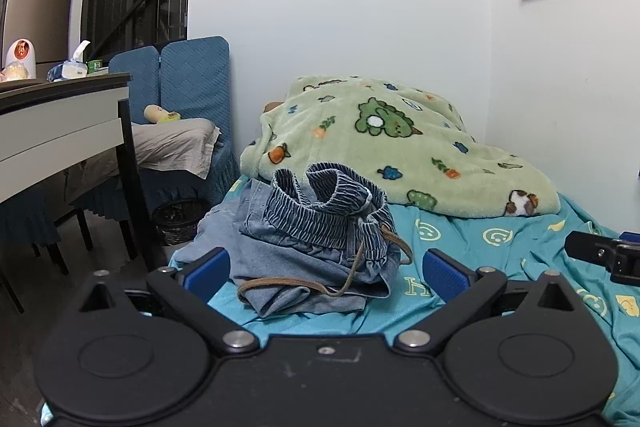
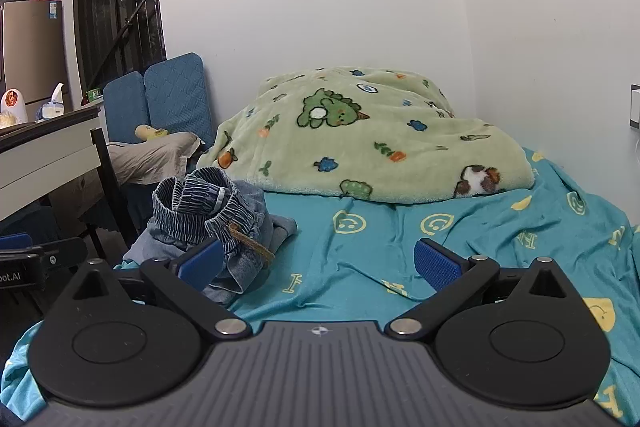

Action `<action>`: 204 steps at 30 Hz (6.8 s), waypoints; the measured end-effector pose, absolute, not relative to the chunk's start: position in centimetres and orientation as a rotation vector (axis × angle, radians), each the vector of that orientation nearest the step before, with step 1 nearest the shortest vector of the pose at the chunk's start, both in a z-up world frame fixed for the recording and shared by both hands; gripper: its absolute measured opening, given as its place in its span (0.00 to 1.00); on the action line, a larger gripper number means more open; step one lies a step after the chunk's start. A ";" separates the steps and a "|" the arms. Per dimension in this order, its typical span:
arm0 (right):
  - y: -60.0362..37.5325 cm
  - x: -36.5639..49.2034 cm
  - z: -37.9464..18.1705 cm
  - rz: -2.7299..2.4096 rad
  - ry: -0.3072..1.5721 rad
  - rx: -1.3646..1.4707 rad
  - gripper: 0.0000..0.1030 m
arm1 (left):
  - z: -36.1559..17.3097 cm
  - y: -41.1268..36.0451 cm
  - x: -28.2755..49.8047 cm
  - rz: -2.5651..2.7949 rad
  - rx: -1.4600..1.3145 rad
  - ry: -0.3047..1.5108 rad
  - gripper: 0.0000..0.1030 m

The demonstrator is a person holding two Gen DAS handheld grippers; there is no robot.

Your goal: Fold clothes

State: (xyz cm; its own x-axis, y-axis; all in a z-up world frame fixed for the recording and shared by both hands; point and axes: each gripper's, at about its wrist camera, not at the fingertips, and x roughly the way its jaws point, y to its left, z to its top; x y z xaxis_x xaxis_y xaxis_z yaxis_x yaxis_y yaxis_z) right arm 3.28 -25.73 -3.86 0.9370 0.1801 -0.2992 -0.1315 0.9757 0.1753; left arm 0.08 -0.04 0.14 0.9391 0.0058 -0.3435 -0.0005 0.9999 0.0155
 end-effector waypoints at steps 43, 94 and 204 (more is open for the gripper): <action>-27.1 4.9 -5.5 0.146 0.306 0.281 1.00 | -1.3 0.0 1.5 0.046 -0.035 0.415 1.00; -27.4 10.0 -11.5 0.097 0.460 0.395 1.00 | -3.9 5.5 26.4 0.253 -0.343 0.512 0.83; -26.6 12.8 -15.2 0.514 0.571 0.782 0.87 | -5.8 6.0 7.1 0.097 -0.610 0.616 0.68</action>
State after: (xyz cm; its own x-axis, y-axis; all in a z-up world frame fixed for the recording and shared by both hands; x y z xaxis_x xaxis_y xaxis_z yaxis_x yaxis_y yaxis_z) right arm 12.82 -26.64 -15.17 0.7332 0.6189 -0.2818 -0.2150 0.6041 0.7674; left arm 7.06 5.98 -5.84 0.8174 -0.0914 -0.5688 -0.2616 0.8208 -0.5078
